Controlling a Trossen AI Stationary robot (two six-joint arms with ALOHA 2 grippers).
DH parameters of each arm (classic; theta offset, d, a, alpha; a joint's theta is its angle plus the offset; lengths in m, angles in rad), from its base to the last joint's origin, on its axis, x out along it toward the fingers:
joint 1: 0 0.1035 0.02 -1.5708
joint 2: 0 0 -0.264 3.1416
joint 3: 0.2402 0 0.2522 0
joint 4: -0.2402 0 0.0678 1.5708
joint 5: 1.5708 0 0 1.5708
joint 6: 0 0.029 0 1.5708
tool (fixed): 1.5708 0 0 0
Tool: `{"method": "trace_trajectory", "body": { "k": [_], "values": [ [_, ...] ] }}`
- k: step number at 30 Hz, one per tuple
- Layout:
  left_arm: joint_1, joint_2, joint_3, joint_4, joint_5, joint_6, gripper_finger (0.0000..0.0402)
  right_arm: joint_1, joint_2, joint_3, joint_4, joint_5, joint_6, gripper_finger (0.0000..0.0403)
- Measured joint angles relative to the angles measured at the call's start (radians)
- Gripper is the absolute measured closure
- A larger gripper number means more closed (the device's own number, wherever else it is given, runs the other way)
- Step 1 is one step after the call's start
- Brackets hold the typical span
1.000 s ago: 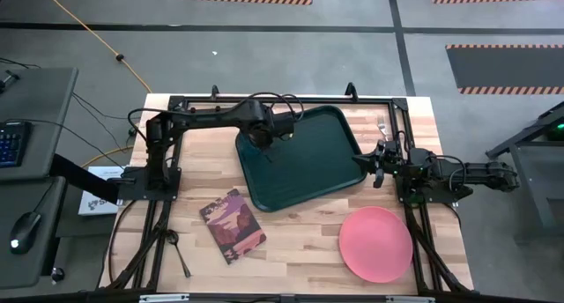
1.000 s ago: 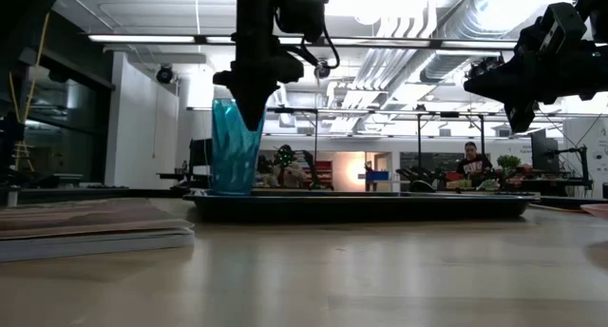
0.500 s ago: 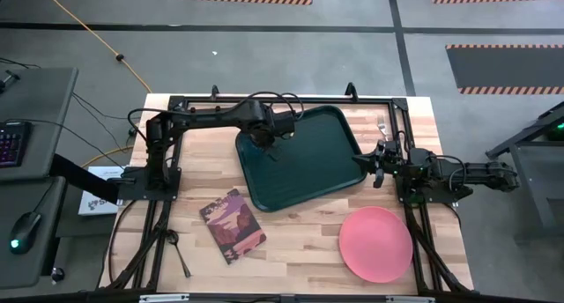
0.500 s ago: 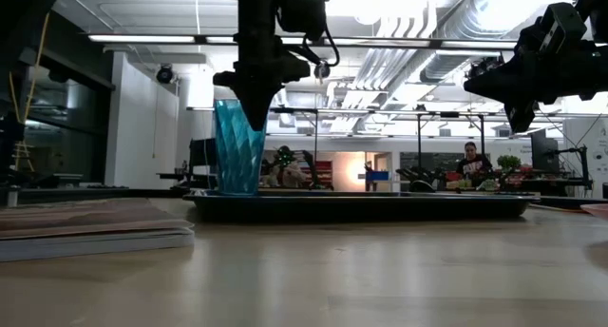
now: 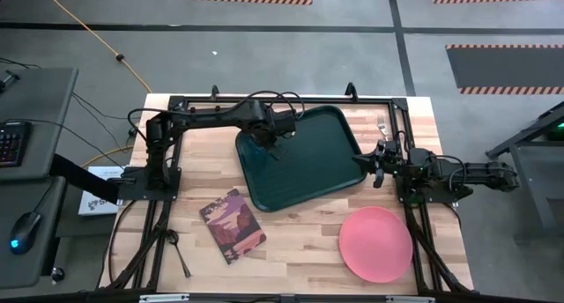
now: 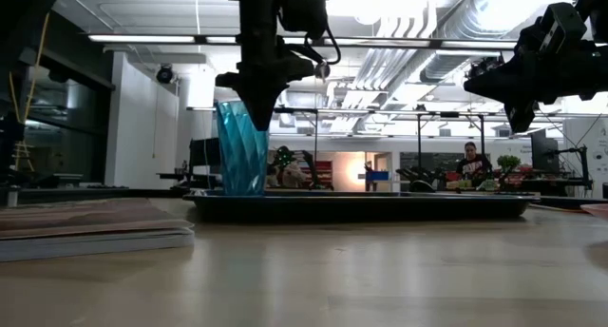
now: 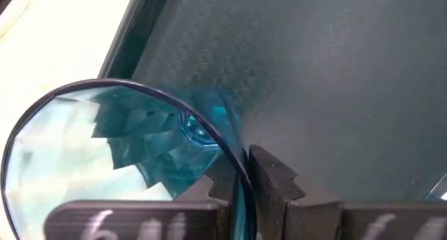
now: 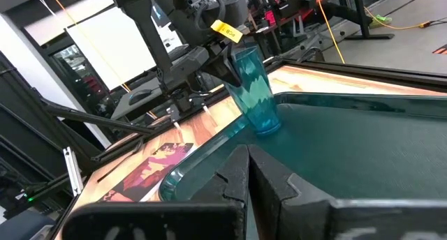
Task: Pick and place plate/cup/fork/spoon on tray
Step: Put the blue cup on the black tray, then put the orange fork on the black tray
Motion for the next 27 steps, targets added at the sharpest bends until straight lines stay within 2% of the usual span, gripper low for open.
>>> {"method": "trace_trajectory", "body": {
  "k": [6,19,27],
  "values": [
    [0.001,0.0,0.0,0.001,0.009,-0.019,0.0343,0.0,0.0,0.0,0.0,0.0,0.0,0.0402],
    [0.001,0.0,0.001,0.002,0.057,-0.035,0.0224,0.0,0.0,0.0,0.0,0.0,0.0,0.0402],
    [0.031,-0.001,0.105,-0.012,0.053,0.001,0.0186,0.0,0.0,0.0,0.0,0.0,0.0,0.0402]
  ]
}}
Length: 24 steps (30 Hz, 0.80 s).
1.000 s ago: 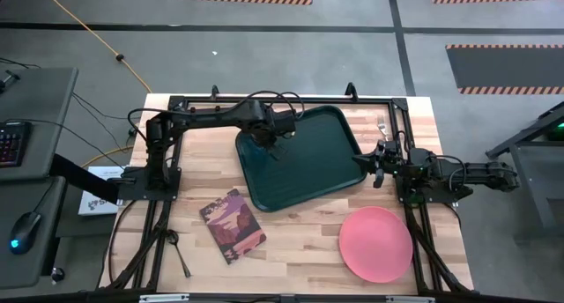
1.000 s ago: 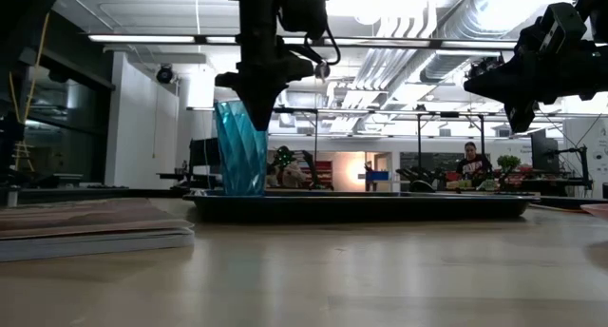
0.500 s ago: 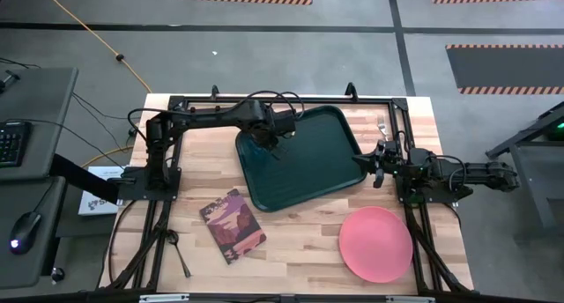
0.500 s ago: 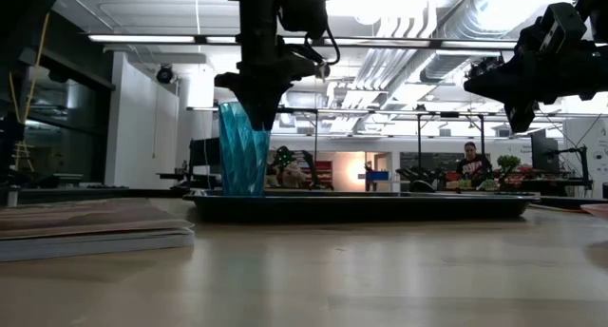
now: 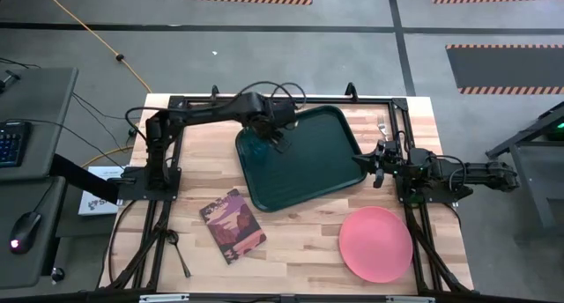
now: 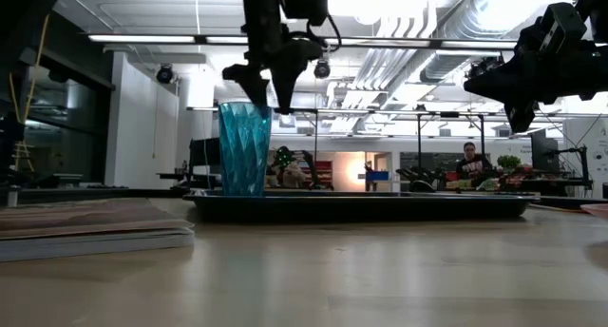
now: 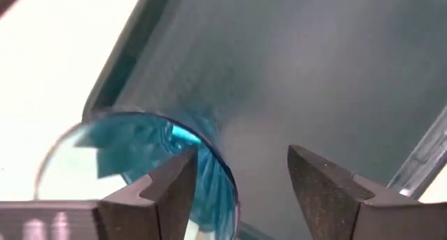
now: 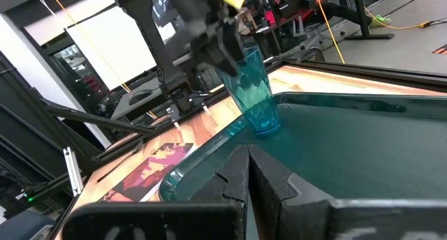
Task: Pick and place plate/cup/fork/spoon on tray
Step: Put the orange fork on the black tray
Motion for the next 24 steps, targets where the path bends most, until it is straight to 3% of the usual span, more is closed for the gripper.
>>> {"method": "trace_trajectory", "body": {
  "k": [8,13,18,24],
  "values": [
    [0.052,-0.01,0.203,-0.123,-0.032,0.096,0.0185,0.0,0.0,0.0,0.0,0.0,0.0,0.0402],
    [0.047,-0.113,0.265,-0.067,-0.141,0.161,0.0185,0.0,0.0,0.0,0.0,0.0,0.0,0.0402],
    [0.016,-0.295,0.133,0.247,-0.139,0.226,0.0186,0.0,0.0,0.0,0.0,0.0,0.0,0.0402],
    [-0.008,-0.507,-0.183,0.743,0.02,0.27,0.0186,0.0,0.0,0.0,0.0,0.0,0.0,0.0402]
  ]
}}
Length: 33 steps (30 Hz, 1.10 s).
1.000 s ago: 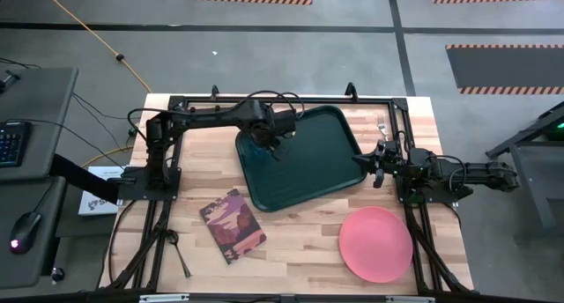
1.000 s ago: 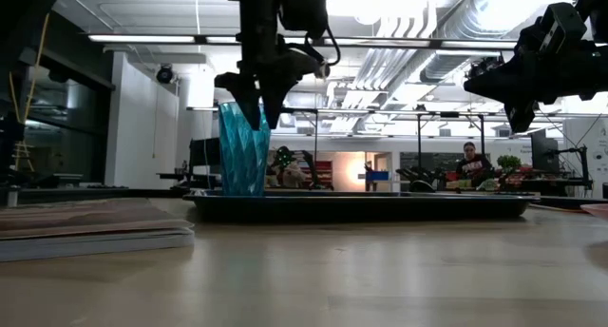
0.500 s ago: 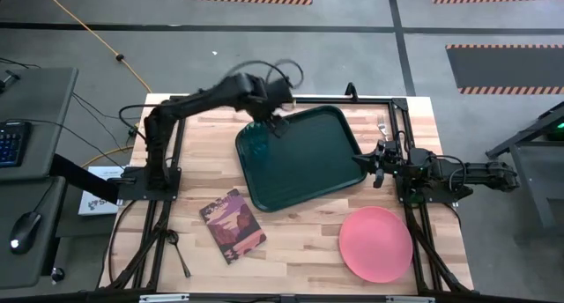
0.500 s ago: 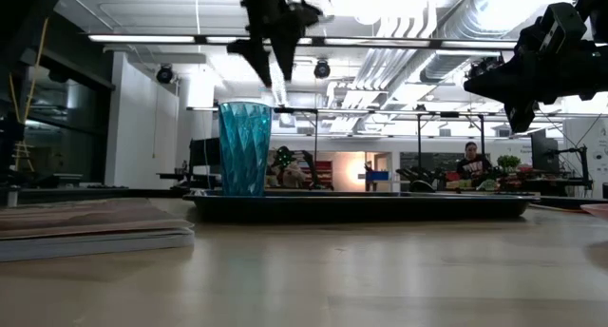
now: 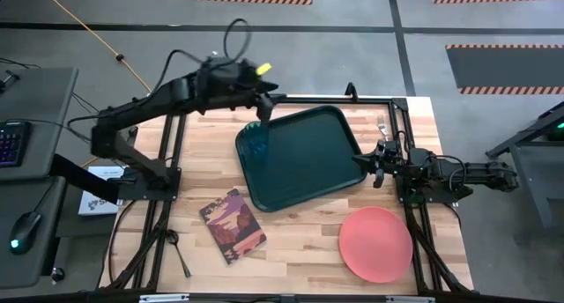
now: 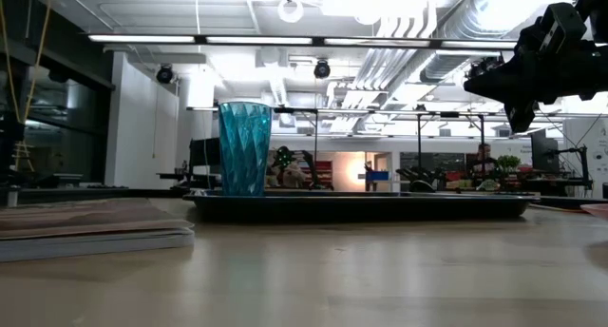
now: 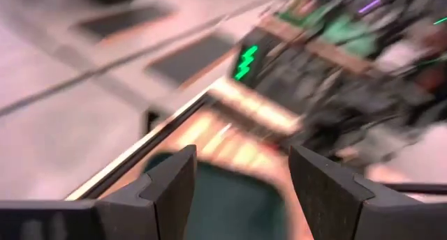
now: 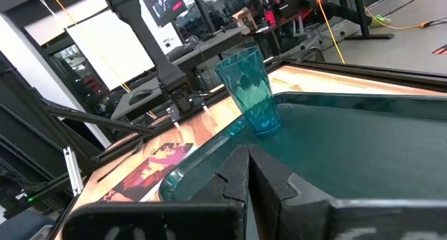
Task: Pick and place plate/cup/fork/spoon on tray
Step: Put the orange fork on the black tray
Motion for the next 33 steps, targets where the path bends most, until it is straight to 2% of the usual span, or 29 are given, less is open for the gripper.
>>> {"method": "trace_trajectory", "body": {
  "k": [5,9,12,14,16,18,21,25,28,30,33],
  "values": [
    [-0.016,-0.12,-0.224,0.429,0.162,-0.028,0.0186,0.0,0.0,0.0,0.016,0.036,0.006,0.0402],
    [-0.03,-0.18,-0.337,0.651,0.193,-0.085,0.0186,0.0,0.0,0.0,0.209,0.102,0.21,0.0402],
    [-0.032,-0.206,-0.381,0.71,0.181,-0.116,0.0186,0.0,0.0,0.0,0.374,0.241,0.338,0.0402],
    [-0.032,-0.217,-0.394,0.711,0.165,-0.141,0.0186,-0.001,0.0,0.0,0.468,0.314,0.354,0.0402],
    [-0.032,-0.218,-0.399,0.711,0.152,-0.158,0.0186,-0.001,0.001,0.009,0.53,0.328,0.309,0.0402],
    [-0.032,-0.217,-0.404,0.699,0.15,-0.159,0.0186,-0.009,0.017,0.053,0.521,0.312,0.28,0.0402],
    [-0.023,-0.216,-0.404,0.683,0.15,-0.152,0.0186,-0.03,0.081,0.179,0.401,0.282,0.205,0.0402],
    [0.006,-0.222,-0.404,0.626,0.208,-0.126,0.0186,-0.086,0.244,0.4,0.016,0.3,0.088,0.0402],
    [0.05,-0.261,-0.404,0.572,0.312,-0.123,0.0186,-0.158,0.404,0.551,-0.269,0.301,0.158,0.0402],
    [0.08,-0.295,-0.404,0.527,0.37,-0.104,0.0186,-0.215,0.52,0.63,-0.423,0.244,0.191,0.0402],
    [0.123,-0.349,-0.403,0.455,0.395,-0.073,0.0186,-0.337,0.699,0.727,-0.63,0.108,0.187,0.0402]
  ]
}}
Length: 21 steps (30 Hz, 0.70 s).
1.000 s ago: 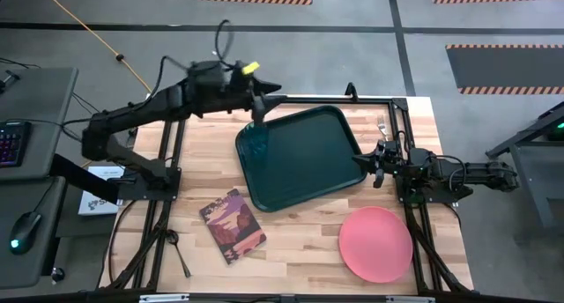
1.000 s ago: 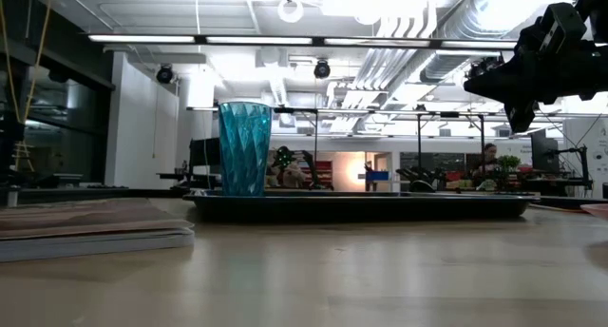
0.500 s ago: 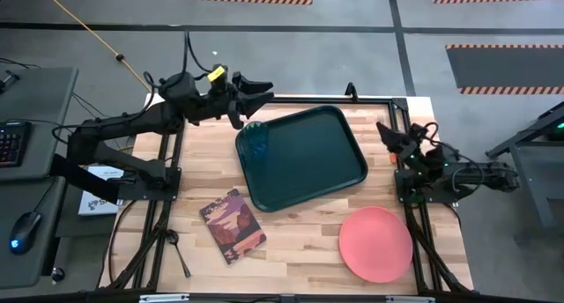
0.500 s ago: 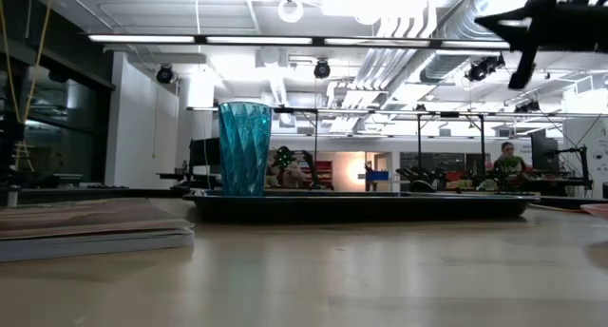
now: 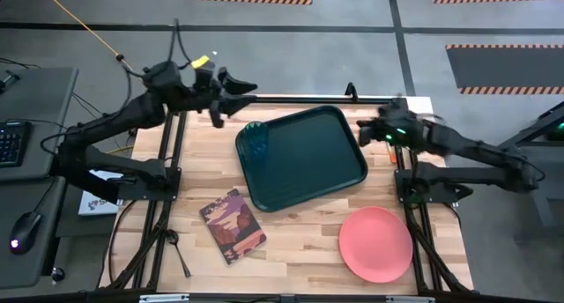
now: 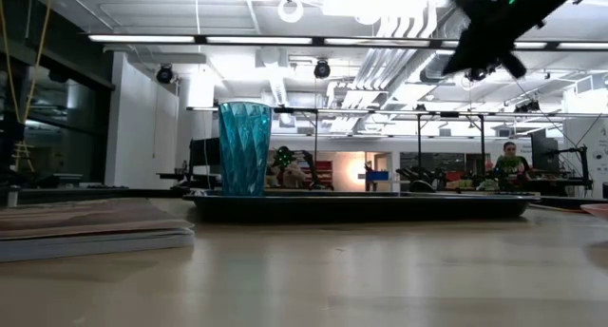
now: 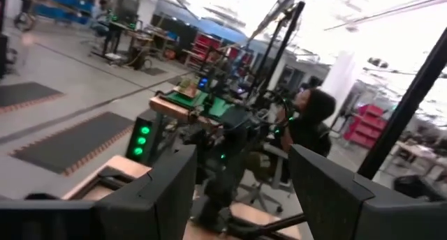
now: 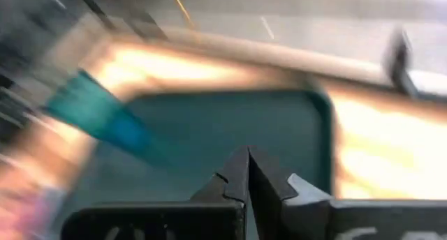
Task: Pick and place plate/cup/fork/spoon on tray
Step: Put the orange fork on the black tray
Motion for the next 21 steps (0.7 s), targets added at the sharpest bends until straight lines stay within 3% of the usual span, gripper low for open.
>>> {"method": "trace_trajectory", "body": {
  "k": [2,5,11,16,21],
  "values": [
    [0.024,-0.039,0.0,-0.043,0.008,0.002,0.0186,-0.091,0.117,0.048,-0.14,-0.076,0.006,0.0402],
    [0.053,-0.092,0.0,-0.114,0.019,0.016,0.0186,-0.22,0.265,0.092,-0.309,-0.109,-0.04,0.0402],
    [0.065,-0.136,0.0,-0.171,0.037,0.039,0.0186,-0.361,0.413,0.08,-0.383,-0.158,-0.078,0.0387],
    [0.065,-0.131,0.0,-0.171,0.037,0.039,0.0186,-0.394,0.427,0.022,-0.329,-0.113,-0.004,0.0321],
    [0.065,-0.099,-0.002,-0.173,0.037,0.031,0.0186,-0.422,0.427,-0.05,-0.328,0.013,0.216,0.0239]
  ]
}}
